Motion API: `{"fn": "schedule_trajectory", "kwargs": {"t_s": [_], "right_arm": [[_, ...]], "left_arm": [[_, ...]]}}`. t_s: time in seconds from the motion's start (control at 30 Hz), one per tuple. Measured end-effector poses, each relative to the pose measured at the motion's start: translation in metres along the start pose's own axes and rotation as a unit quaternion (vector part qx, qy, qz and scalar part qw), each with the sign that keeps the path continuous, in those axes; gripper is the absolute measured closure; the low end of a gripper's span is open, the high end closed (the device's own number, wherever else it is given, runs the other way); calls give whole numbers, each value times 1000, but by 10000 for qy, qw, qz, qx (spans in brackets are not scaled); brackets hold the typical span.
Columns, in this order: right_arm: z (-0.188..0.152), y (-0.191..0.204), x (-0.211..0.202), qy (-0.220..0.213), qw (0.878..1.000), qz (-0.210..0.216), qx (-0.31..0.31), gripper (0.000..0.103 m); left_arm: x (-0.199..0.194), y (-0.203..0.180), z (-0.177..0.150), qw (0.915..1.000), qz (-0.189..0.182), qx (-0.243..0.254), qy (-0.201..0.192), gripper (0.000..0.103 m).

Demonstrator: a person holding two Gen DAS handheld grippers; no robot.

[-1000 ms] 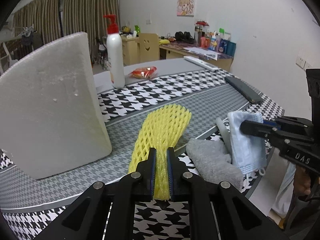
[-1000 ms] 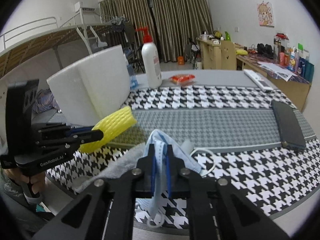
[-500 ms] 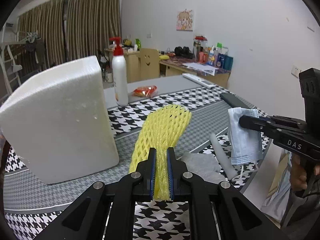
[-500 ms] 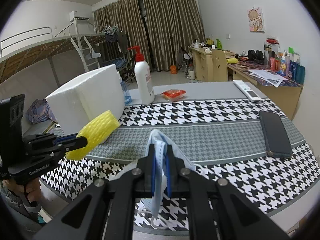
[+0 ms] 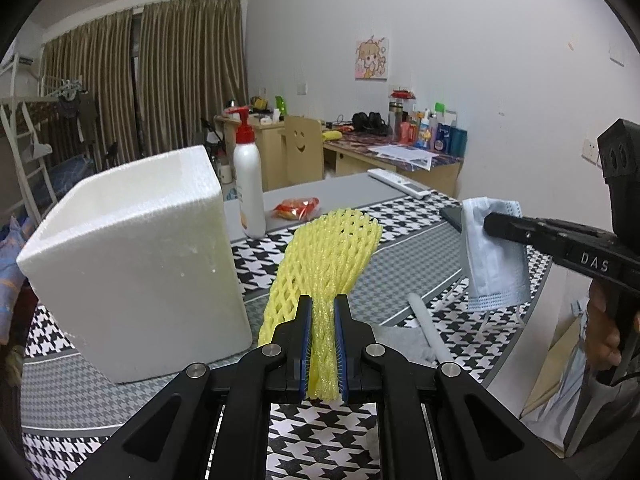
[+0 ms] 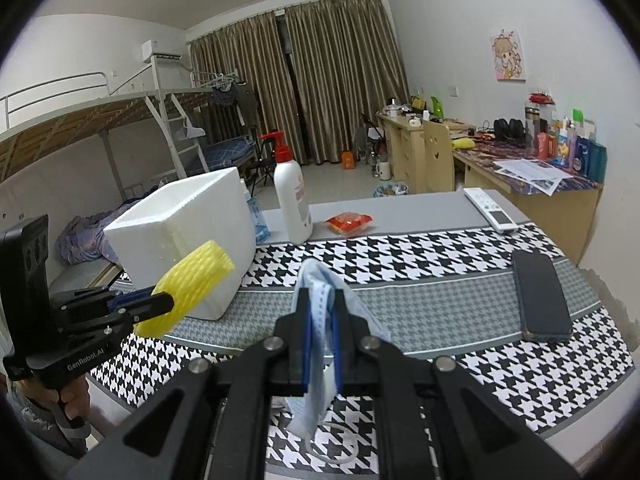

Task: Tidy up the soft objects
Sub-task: 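Carry the yellow mesh and blue mask up over the white foam box with both tools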

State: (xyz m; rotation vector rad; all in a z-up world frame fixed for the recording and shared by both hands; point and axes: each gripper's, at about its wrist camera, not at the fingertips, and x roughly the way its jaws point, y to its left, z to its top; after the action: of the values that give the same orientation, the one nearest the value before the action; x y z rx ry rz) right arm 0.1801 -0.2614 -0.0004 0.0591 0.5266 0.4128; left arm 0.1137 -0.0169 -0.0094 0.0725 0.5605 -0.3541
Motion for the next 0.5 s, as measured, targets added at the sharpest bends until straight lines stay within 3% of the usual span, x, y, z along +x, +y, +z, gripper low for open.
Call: {"fn": "schedule_trajectory", "kwargs": {"t_s": [0.5], "right_arm": [[14, 7, 2, -208, 9996, 62, -170, 91]], "left_arm": [[-6, -2, 18, 9997, 41, 71, -227, 92]]}}
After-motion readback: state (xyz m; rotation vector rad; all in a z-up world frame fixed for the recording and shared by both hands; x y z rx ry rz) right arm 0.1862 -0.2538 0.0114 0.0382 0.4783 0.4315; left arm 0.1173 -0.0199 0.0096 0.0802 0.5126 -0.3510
